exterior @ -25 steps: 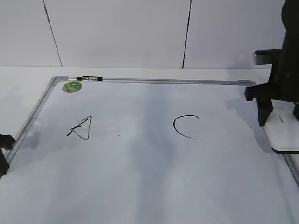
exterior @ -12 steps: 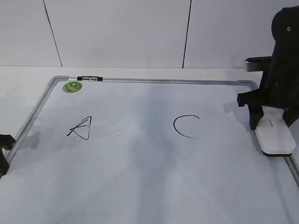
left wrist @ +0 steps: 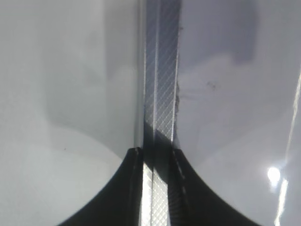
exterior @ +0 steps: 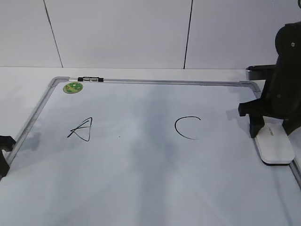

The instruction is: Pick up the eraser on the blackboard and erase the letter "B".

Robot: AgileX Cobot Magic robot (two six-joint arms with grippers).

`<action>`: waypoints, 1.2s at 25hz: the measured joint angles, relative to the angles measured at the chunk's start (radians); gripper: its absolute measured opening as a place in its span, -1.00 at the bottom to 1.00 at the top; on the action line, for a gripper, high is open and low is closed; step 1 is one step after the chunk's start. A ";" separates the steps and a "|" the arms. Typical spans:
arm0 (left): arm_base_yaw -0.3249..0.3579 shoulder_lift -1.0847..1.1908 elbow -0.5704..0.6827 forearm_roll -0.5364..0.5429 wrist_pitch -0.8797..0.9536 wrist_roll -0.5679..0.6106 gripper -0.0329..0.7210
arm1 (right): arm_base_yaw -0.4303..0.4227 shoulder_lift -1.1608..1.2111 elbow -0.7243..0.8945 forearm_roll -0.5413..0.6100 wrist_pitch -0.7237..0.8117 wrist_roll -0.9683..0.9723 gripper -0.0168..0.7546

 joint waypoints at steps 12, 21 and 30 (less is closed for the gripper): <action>0.000 0.000 0.000 0.000 0.000 0.000 -0.68 | 0.000 0.000 0.002 -0.005 -0.034 -0.005 0.45; 0.000 0.000 0.000 0.000 0.000 0.000 -0.68 | 0.000 0.000 -0.002 -0.005 -0.032 -0.016 0.50; 0.000 0.000 0.000 -0.001 0.000 0.000 -0.68 | 0.000 0.010 -0.085 0.003 0.045 -0.040 0.70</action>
